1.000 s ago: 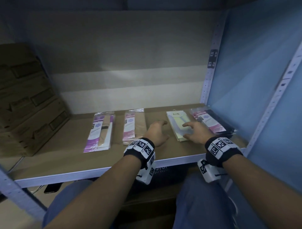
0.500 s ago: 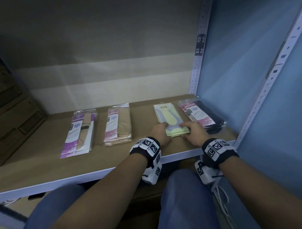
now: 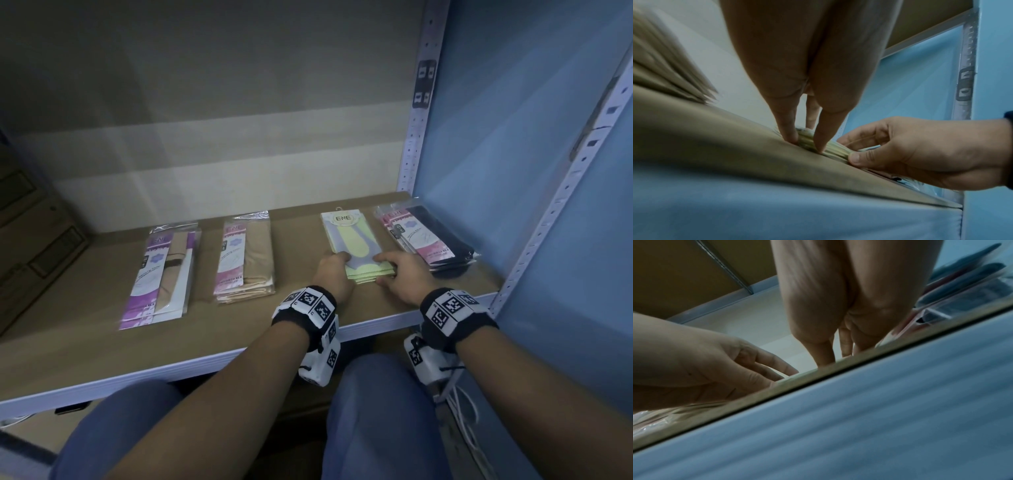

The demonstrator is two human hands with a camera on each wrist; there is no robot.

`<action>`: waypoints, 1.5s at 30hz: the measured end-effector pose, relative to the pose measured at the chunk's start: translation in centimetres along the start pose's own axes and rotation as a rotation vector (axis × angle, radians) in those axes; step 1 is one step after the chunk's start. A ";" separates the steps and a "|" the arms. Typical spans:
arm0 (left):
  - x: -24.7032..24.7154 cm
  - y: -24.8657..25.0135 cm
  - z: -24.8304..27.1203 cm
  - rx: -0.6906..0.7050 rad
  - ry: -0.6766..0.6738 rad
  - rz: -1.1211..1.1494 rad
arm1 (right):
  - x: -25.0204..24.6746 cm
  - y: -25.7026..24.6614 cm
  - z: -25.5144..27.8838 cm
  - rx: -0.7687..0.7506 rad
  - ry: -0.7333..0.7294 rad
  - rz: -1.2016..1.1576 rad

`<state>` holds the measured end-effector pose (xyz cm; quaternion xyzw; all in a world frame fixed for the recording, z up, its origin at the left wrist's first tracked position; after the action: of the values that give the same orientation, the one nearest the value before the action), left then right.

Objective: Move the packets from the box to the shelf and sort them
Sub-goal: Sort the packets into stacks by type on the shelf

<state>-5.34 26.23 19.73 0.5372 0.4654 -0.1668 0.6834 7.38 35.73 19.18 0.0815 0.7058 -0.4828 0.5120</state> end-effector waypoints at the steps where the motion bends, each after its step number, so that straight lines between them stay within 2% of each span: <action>1: 0.0 -0.1 0.0 -0.002 0.000 0.005 | 0.0 0.0 0.0 0.001 -0.002 0.002; 20: -3.0 -5.1 0.9 -0.107 0.049 0.085 | 3.9 -4.4 -2.0 -0.034 -0.064 -0.034; 29: -2.6 -5.7 0.4 -0.165 0.066 0.140 | 4.4 -4.5 -2.3 -0.033 -0.029 -0.040; 38: -3.1 -4.9 1.0 -0.151 0.043 0.078 | 3.6 -5.0 -1.4 -0.040 -0.036 -0.025; 45: -4.0 -2.4 1.6 -0.037 0.068 0.023 | 0.7 -5.0 -0.1 -0.051 0.015 -0.013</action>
<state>-8.35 22.86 21.58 0.5349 0.4851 -0.1319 0.6791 3.94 32.95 21.65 0.0677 0.7223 -0.4672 0.5054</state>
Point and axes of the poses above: each hand's wrist, its own z-axis away from the middle knuckle, its own x-axis out of the palm, y = z × x, the point moved 1 cm from there along -z, towards the middle knuckle, and after that the axes turned 3 degrees about -y, right-handed, at the moved point
